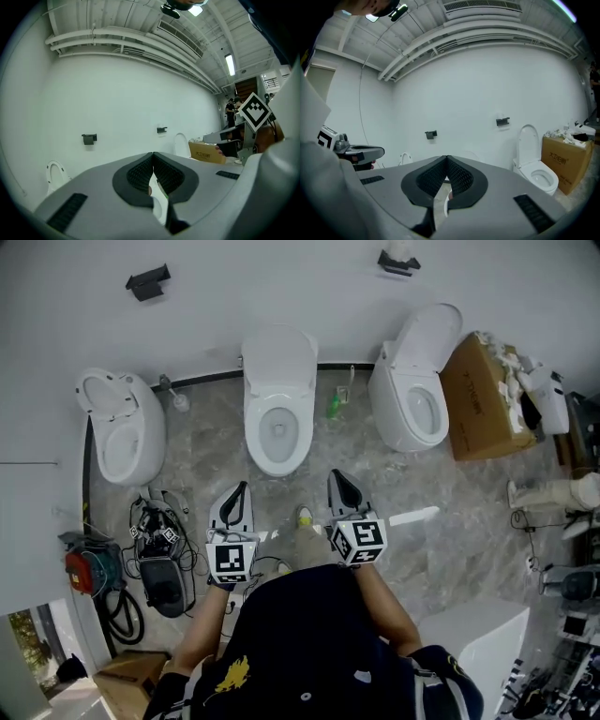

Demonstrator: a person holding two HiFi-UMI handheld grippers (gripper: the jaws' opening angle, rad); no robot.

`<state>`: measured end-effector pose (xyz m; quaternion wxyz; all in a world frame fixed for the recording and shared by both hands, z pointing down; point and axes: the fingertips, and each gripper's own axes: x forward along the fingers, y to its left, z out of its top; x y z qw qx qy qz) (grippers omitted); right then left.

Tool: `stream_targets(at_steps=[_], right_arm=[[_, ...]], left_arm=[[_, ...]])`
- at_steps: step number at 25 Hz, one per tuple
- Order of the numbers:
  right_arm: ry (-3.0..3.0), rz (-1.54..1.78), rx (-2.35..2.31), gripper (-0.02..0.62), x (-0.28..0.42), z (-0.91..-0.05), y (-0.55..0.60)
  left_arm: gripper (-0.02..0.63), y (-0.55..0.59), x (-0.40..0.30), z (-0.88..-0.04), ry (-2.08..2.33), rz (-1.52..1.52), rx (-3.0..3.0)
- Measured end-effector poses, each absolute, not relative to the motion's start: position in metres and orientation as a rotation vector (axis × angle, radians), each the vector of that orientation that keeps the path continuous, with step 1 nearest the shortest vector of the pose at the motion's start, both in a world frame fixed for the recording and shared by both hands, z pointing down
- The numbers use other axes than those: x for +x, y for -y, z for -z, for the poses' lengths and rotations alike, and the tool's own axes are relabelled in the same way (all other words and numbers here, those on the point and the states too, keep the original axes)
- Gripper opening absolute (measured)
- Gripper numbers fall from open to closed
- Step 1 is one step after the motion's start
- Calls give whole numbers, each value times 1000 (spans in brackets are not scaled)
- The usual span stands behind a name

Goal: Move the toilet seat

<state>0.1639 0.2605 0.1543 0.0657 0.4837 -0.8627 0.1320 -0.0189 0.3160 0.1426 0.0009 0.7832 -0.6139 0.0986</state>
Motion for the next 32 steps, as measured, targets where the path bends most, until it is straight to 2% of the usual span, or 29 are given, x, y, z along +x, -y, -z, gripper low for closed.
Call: stream_targets(at_steps=[13,32], right_arm=[[2578,-477,1266,28,169,-184,-144],[2707,-451,1087,28,113,-187,-52]], left_arm=[[20,-186,-10,-137,1987,-336,2393],[20,-99,-9,-155,2003,-459,2342]])
